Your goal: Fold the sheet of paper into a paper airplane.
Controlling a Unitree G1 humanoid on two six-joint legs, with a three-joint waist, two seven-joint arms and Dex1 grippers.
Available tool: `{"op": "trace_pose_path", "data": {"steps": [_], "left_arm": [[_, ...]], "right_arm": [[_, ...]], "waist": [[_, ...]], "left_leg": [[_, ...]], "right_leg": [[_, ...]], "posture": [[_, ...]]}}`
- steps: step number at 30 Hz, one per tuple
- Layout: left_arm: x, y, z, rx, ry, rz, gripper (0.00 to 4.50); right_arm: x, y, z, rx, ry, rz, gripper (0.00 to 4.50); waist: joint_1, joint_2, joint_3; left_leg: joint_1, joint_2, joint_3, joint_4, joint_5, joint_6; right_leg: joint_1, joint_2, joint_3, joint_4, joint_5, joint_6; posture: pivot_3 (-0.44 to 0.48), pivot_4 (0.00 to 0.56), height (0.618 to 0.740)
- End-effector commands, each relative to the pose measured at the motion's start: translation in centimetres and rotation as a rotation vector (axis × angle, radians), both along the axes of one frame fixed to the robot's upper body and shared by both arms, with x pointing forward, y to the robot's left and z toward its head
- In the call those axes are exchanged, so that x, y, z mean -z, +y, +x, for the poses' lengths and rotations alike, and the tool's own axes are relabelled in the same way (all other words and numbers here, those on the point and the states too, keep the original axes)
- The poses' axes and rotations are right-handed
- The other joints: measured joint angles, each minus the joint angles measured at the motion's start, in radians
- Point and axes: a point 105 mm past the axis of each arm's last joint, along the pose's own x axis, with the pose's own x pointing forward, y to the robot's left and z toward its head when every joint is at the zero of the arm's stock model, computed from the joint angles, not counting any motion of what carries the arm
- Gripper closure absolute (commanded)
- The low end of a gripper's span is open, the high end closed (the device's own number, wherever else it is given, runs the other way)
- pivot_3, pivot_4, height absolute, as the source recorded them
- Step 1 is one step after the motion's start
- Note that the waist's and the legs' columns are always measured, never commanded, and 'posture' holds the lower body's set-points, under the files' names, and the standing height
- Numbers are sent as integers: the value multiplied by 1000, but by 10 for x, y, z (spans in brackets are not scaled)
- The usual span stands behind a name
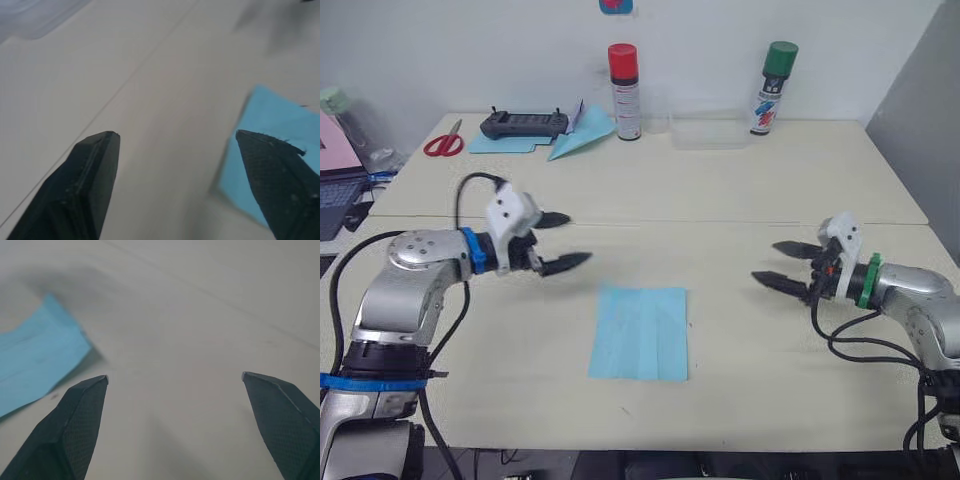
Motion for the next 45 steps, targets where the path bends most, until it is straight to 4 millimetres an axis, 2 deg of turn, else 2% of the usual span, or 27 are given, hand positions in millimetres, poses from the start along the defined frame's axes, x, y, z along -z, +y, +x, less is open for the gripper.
{"op": "trace_pose_path", "data": {"steps": [1, 6, 10, 14, 17, 21, 24, 27, 34, 37, 41, 45], "left_arm": [[14, -14, -18, 95, 53, 36, 1578], [51, -18, -31, 119, 128, 88, 3224], [78, -17, -39, 136, 172, 134, 4474], [101, -24, -44, 129, 253, 104, 4474], [124, -20, -46, 101, 300, 151, 4474], [136, -19, -49, 91, 324, 176, 4474], [138, -20, -52, 103, 323, 183, 4500], [138, -21, -53, 109, 320, 184, 4500], [136, -26, -47, 93, 300, 168, 4500], [137, -28, -47, 97, 304, 162, 4500], [138, -30, -46, 102, 305, 157, 4500], [137, -32, -45, 102, 303, 150, 4500]], "right_arm": [[-9, 17, -7, -48, -13, 23, 0], [0, 31, -10, -62, -16, 7, 0], [6, 35, -7, -48, -39, -12, 0], [10, 40, -5, -31, -36, 7, 0], [20, 41, -4, -32, -30, -29, 0], [31, 42, 3, -13, -49, -59, 0], [33, 43, 11, 12, -78, -68, 626], [44, 48, 10, -43, -128, -167, 1735], [64, 71, -4, -187, -145, -218, 4391], [65, 88, -11, -245, -91, -152, 4453], [64, 100, -12, -238, 16, -53, 4453], [52, 108, -16, -260, 114, 69, 4453]], "waist": [[-1, 0, 0], [2, 0, 0], [4, 0, 0], [5, 0, 0], [6, 0, 0], [6, 1, -1], [5, 1, -1], [4, 2, -1], [9, 3, -2], [12, 3, -2], [16, 3, -2], [26, 3, -2]], "left_leg": [[0, 0, 0, 0, 0, 0], [0, 0, 0, 0, 0, 0], [0, 0, 0, 0, 0, 0], [0, 0, 0, 1, 0, 0], [0, 0, 0, 1, 0, 0], [2, 0, 0, 1, 0, 0], [4, 0, 1, 1, 0, 0], [6, 0, 1, 1, 1, 1], [6, 0, 1, 1, 1, 1], [8, 0, 0, 2, 1, 1], [10, 0, 0, 2, 1, 1], [10, 0, -1, 2, 1, 1]], "right_leg": [[0, 0, 0, 0, 0, 0], [-1, 0, 0, 0, -1, 0], [-1, 0, 0, 0, -1, 0], [-1, 0, 0, 0, -1, 0], [-1, 0, 0, 0, -1, 0], [2, 0, 0, 0, -1, 0], [4, 0, 1, 0, -1, -1], [5, 0, 1, 0, -1, -1], [6, 0, 0, 0, -2, -1], [8, 0, 0, -1, -2, -1], [11, 0, 0, -1, -2, -1], [11, 0, 0, -1, -2, -1]], "posture": [[0, 150, 740], [0, 150, 740], [0, 150, 740], [0, 150, 740], [0, 150, 740], [0, 150, 740], [0, 150, 740], [0, 150, 740], [0, 150, 740], [0, 150, 740], [0, 150, 740], [0, 150, 740]]}}
